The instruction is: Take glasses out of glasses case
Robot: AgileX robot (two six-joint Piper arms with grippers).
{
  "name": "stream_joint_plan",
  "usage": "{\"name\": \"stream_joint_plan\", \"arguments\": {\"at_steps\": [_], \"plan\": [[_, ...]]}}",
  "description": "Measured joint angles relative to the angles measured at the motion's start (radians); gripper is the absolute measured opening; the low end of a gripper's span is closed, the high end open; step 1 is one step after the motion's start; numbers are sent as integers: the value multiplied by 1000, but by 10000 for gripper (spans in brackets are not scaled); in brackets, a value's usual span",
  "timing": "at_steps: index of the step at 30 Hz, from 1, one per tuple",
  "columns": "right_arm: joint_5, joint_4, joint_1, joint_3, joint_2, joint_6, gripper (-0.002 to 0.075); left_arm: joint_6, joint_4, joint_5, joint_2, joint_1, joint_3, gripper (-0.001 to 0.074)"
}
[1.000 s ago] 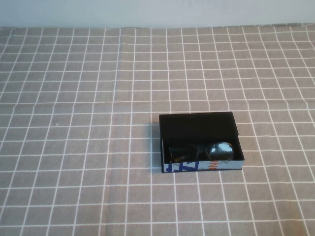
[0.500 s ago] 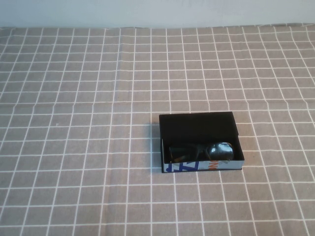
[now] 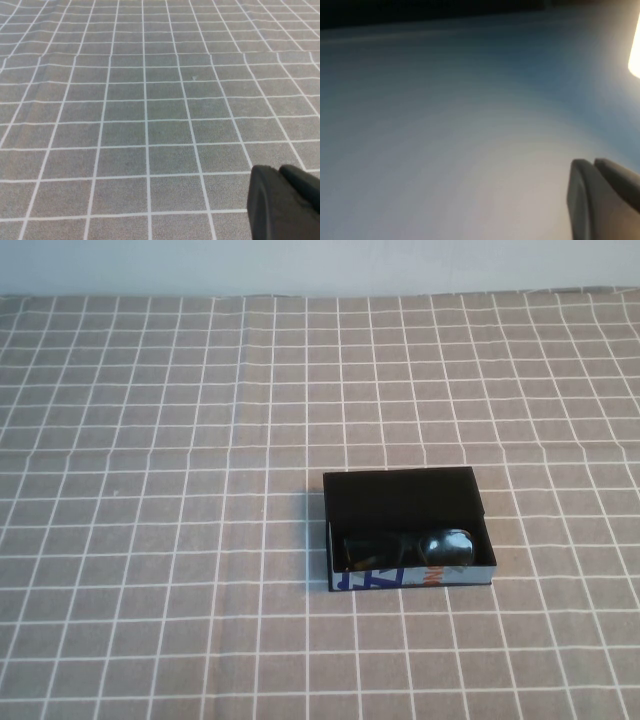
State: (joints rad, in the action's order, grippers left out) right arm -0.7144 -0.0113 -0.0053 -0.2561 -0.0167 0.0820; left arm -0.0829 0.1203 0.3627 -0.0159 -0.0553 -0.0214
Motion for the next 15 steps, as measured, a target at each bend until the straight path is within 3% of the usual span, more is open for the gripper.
{"name": "stream_joint_plan", "arguments": {"at_steps": [7,12,15], "plan": [[770,-26,0,-446,153,103,-18,0,0,0,0,0,0,-5],[1105,-26,0,-610,375,111,-18,0,0,0,0,0,0,-5],[1192,-26,0,-629,464,111,-18,0,0,0,0,0,0,-5]]}}
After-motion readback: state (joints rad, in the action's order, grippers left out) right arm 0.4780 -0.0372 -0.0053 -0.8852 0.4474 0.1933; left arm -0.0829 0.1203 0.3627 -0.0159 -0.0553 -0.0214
